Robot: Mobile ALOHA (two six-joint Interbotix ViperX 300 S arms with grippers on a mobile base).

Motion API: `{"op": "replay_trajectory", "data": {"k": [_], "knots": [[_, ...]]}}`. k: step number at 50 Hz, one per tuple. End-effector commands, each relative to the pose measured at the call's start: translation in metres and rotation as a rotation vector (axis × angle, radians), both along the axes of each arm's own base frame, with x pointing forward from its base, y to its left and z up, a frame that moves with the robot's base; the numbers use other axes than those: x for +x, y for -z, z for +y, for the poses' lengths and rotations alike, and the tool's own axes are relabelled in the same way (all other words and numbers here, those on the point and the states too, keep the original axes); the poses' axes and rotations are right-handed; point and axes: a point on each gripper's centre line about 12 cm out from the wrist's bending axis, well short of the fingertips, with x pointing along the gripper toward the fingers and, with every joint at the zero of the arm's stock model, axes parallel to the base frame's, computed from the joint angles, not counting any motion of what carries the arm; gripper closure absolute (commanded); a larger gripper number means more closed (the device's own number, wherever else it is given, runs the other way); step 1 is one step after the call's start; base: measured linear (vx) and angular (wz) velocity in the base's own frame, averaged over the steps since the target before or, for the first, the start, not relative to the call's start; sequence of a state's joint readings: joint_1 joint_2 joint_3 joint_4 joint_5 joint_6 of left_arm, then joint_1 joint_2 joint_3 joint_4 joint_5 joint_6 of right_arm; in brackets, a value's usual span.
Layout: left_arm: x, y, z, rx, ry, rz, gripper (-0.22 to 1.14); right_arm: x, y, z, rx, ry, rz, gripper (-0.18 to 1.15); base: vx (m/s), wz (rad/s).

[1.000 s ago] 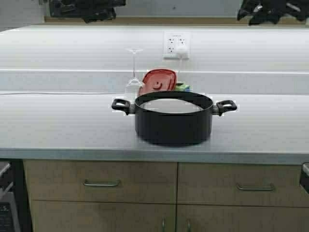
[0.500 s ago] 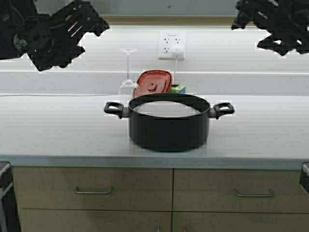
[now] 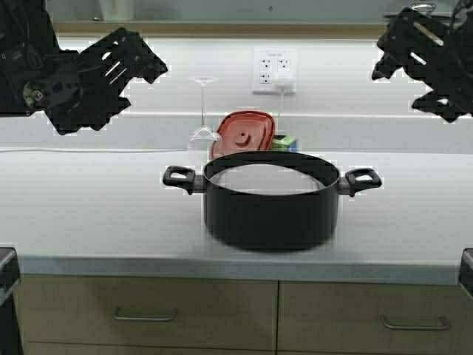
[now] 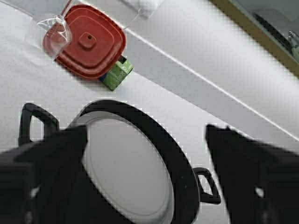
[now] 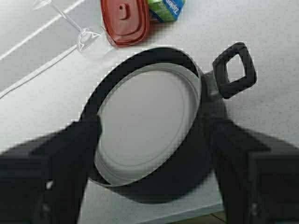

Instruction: Open the cabinet, put the pot inside, then close it

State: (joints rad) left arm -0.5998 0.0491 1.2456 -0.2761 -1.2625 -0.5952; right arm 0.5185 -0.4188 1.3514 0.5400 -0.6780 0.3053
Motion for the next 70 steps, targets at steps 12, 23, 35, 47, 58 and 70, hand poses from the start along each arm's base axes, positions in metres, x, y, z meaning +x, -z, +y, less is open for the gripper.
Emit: {"op": "replay_trajectory", "data": {"k": [12, 23, 35, 47, 58, 70], "knots": [[-0.002, 0.053, -0.002, -0.01, 0.01, 0.103, -0.11, -0.011, 0.045, 0.014, 0.081, 0.014, 0.046, 0.0, 0.18, -0.01], [0.001, 0.104, -0.003, -0.181, -0.01, 0.155, -0.11, -0.002, 0.093, 0.014, 0.148, 0.096, 0.051, 0.0, 0.1, -0.06], [0.012, 0.142, 0.0, -0.203, -0.059, 0.175, -0.11, 0.005, 0.145, 0.012, 0.254, 0.153, 0.055, 0.0, 0.05, -0.02], [0.054, 0.149, 0.004, -0.277, -0.058, 0.143, -0.11, 0.031, 0.177, 0.012, 0.358, 0.137, 0.068, 0.01, 0.01, 0.0], [0.075, 0.16, 0.008, -0.291, -0.075, 0.139, -0.11, 0.065, 0.183, 0.003, 0.433, 0.132, 0.021, 0.01, 0.0, 0.0], [0.092, 0.169, -0.004, -0.333, -0.041, 0.157, -0.11, 0.09, 0.194, -0.006, 0.481, 0.125, -0.01, 0.01, 0.0, 0.0]]}}
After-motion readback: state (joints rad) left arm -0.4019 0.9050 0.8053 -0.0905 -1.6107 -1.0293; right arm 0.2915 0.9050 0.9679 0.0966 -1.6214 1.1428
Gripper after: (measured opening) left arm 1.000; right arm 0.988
